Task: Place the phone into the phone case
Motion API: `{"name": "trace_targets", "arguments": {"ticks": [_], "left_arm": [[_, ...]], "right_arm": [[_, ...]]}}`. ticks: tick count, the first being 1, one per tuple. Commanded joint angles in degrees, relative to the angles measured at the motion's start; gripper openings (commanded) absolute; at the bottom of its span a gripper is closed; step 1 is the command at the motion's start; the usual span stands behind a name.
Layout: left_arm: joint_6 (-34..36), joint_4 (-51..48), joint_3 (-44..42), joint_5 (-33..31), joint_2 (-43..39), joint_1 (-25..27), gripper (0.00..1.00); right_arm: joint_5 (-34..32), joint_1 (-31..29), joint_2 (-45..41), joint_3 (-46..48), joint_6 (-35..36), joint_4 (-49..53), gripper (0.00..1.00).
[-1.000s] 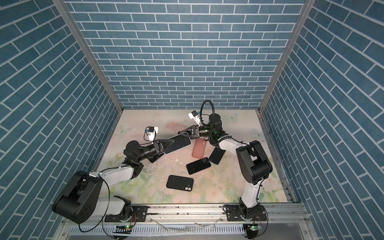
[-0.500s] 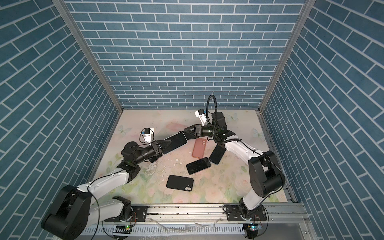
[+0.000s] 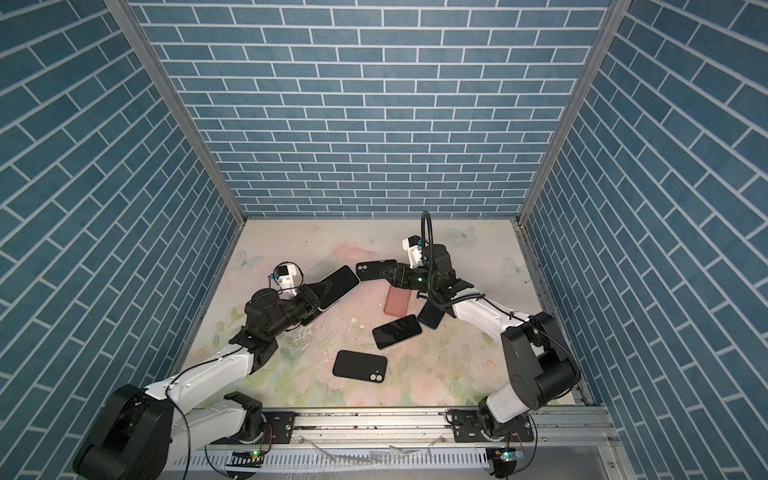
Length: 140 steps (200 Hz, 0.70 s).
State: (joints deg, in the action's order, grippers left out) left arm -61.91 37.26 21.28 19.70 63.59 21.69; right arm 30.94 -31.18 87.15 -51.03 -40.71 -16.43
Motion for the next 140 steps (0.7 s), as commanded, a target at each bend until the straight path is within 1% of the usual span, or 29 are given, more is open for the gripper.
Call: {"name": "trace_targets", "arguments": {"ticks": [1,26,28,40,67,114,140], "left_arm": [[-2.7,2.8,1.3,-4.5,0.5,0.4,0.00],[-1.5,-1.5,4.4,-7.2,2.0,0.2,0.00],[-0.3,-1.9,4.8,-7.3,2.3,0.2,0.00],[1.4,-3.0,6.7,-7.9,3.7,-0.2,0.00],[1.8,-3.9,10.6,-8.8,8.1,-2.2,0.00],[2.6,-6.9,16.0,-13.4,15.9,-6.7,0.00],[2.7,-5.7,18.1,-15.1,21.2,-8.4,0.00]], "right_arm": [[-4.7,-0.7,-3.1,0.7,-1.4,-1.0,0.41],[-5.4,-0.7,-3.0,0.0,0.3,2.2,0.41],[-5.4,-0.7,-2.9,-0.1,0.4,2.6,0.41],[-4.6,-0.7,-2.2,-1.3,1.7,4.7,0.41],[-1.9,-0.7,0.4,-3.5,2.5,7.9,0.40],[0.1,-0.8,3.3,-4.5,2.6,8.2,0.40],[0.8,-0.8,4.0,-5.0,2.7,8.4,0.40]]}}
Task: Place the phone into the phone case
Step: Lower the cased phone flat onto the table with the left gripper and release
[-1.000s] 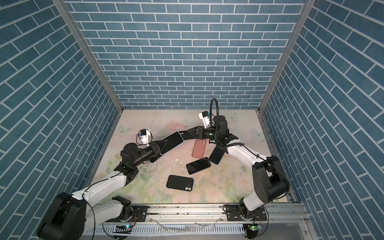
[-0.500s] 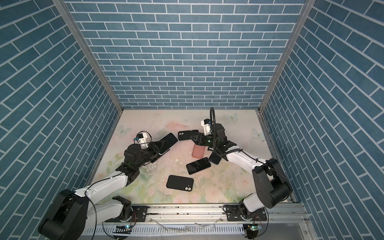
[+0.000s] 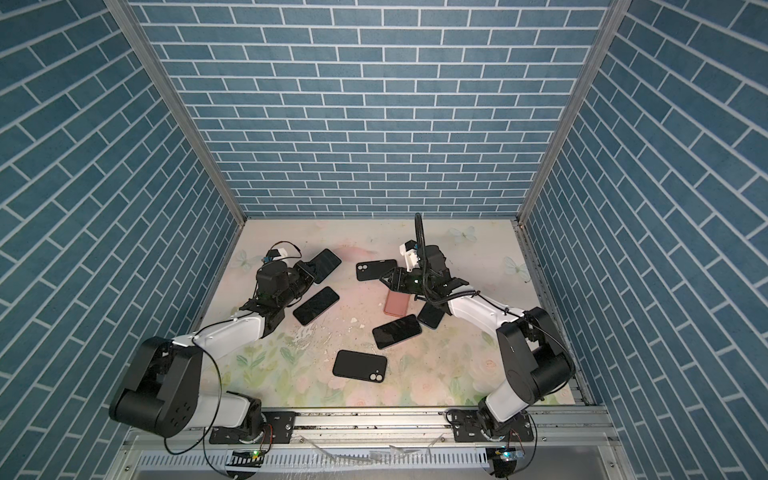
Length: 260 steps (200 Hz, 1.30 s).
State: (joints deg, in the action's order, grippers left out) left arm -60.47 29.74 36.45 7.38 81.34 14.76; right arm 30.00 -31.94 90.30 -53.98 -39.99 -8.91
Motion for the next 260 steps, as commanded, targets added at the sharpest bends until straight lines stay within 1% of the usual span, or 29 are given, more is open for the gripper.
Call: {"name": "trace_targets", "arguments": {"ticks": [1,17,21,39,45,65,82,97,122,159,168,222,260], "left_arm": [[1.2,2.0,3.0,-2.9,3.6,-1.5,0.00],[-0.2,3.6,3.3,-3.2,7.1,-2.2,0.00],[-0.6,4.3,4.8,-3.2,8.0,-2.3,0.00],[-2.3,5.5,6.8,-3.8,12.5,-2.3,0.00],[-4.7,6.3,7.3,-4.1,14.1,-2.3,0.00],[-7.3,10.1,9.1,-4.3,19.3,-2.2,0.00],[-7.7,12.2,11.0,-4.9,22.7,-2.2,0.00],[-7.1,12.0,12.5,-6.4,24.9,-2.1,0.01],[-5.9,11.2,14.5,-8.1,27.8,-2.0,0.07],[-6.2,12.7,14.4,-7.4,30.6,-2.0,0.36],[-6.0,13.1,13.7,-7.4,30.5,-2.1,0.40],[-4.9,13.8,9.8,-6.8,28.8,-2.0,0.46],[-4.9,14.9,6.8,-6.4,28.7,-1.3,0.47]], "right_arm": [[1.7,-0.1,1.0,-2.1,2.0,0.9,0.40],[2.1,-0.1,1.2,-2.2,2.2,1.1,0.40],[2.2,-0.1,1.3,-2.2,2.2,1.1,0.40],[2.3,-0.1,1.8,-2.3,2.2,1.2,0.40],[2.3,-0.1,2.0,-2.4,2.3,1.3,0.40],[2.6,-0.1,2.5,-2.7,2.5,1.4,0.40],[2.9,0.0,2.8,-3.0,2.6,1.7,0.40],[3.0,0.0,2.8,-3.3,3.0,2.3,0.40],[2.5,0.0,2.8,-4.0,4.3,4.1,0.40],[1.8,0.0,2.6,-4.5,5.5,5.8,0.40],[1.8,0.0,2.7,-4.6,5.7,5.9,0.40],[2.1,0.0,3.4,-5.2,5.3,5.3,0.40],[1.8,0.1,2.9,-4.7,5.3,5.1,0.40]]}}
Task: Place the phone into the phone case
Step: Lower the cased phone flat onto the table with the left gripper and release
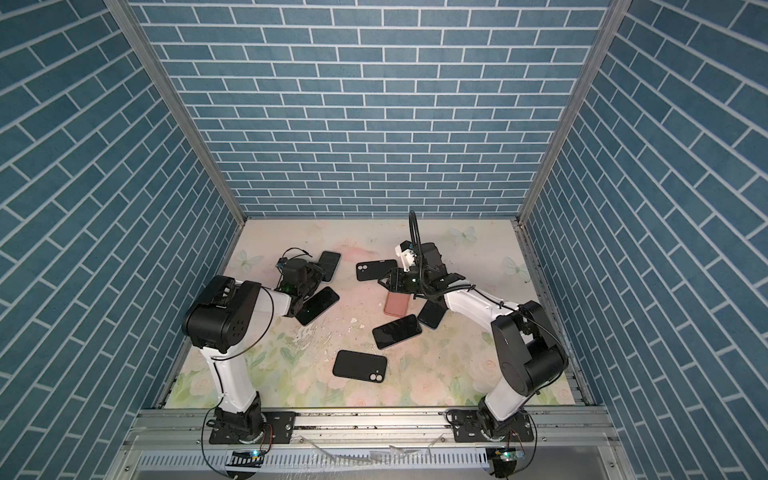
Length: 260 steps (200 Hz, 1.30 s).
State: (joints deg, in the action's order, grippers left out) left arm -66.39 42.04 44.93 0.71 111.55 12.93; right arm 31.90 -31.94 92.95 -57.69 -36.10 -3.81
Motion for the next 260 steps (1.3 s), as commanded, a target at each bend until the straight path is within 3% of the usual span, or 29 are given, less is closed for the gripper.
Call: {"name": "trace_targets", "arguments": {"ticks": [1,143,213,260], "left_arm": [[1.0,2.6,-1.8,0.3,-1.5,0.5,0.47],[0.9,11.5,-15.0,2.7,-2.5,3.5,0.51],[0.0,20.4,-21.9,4.1,-0.3,5.3,0.51],[-1.6,32.5,-28.0,5.3,4.7,6.2,0.50]], "right_arm": [[-0.1,0.1,0.2,-0.9,1.4,0.0,0.40],[-1.8,0.0,-1.1,0.0,1.4,0.5,0.40],[-1.5,0.0,-0.3,-1.3,1.5,2.3,0.40],[-1.8,0.1,-0.7,-2.0,1.6,3.2,0.40]]}}
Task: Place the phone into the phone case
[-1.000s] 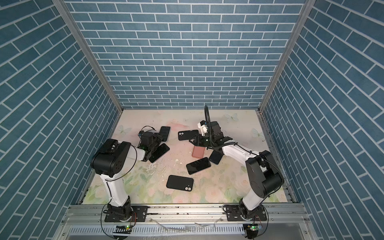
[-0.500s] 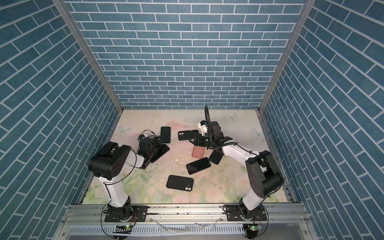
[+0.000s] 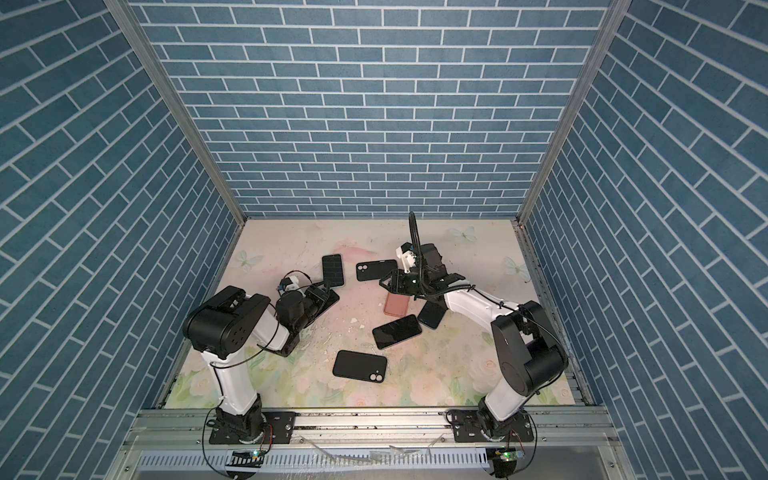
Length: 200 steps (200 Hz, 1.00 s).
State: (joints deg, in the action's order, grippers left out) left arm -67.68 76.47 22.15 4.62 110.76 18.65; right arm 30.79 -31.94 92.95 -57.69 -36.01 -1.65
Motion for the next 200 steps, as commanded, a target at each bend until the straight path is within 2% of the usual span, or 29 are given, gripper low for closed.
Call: {"name": "trace_targets", "arguments": {"ticks": [1,36,59,82,111,137,163,177,183,200], "left_arm": [[-0.3,-1.6,-5.4,1.3,5.6,0.5,0.50],[2.4,-1.5,-8.5,1.4,2.4,0.5,0.53],[6.1,-9.6,-8.3,1.3,-4.5,0.4,0.64],[10.9,-28.4,-5.8,-0.3,-16.3,0.4,0.73],[18.7,-67.6,3.7,-7.8,-33.4,0.4,0.86],[25.0,-86.3,10.7,-10.2,-40.0,-0.8,0.91],[26.7,-92.0,12.3,-6.1,-40.7,-4.9,0.95],[26.9,-91.3,11.5,-3.3,-39.9,-7.8,0.98],[26.9,-91.1,11.2,-2.6,-39.4,-8.8,0.99],[27.2,-89.5,10.6,-0.1,-37.5,-11.0,0.99]], "right_arm": [[-0.7,0.1,-0.7,-2.0,1.6,1.0,0.40],[0.9,-0.1,0.9,-4.0,3.0,2.9,0.40],[1.4,-0.8,3.3,-6.7,6.3,6.6,0.42],[1.6,-2.0,6.7,-10.6,10.0,10.7,0.45],[-0.8,-4.4,11.4,-15.3,13.6,14.4,0.51],[-1.3,-6.3,15.6,-19.2,14.0,14.1,0.56],[-1.0,-8.4,20.0,-23.3,13.4,12.4,0.62],[-0.7,-9.4,22.4,-24.9,12.1,10.6,0.65],[-0.4,-9.7,23.5,-25.5,11.4,9.8,0.69],[0.2,-10.6,26.7,-27.5,9.7,8.3,0.71]]}}
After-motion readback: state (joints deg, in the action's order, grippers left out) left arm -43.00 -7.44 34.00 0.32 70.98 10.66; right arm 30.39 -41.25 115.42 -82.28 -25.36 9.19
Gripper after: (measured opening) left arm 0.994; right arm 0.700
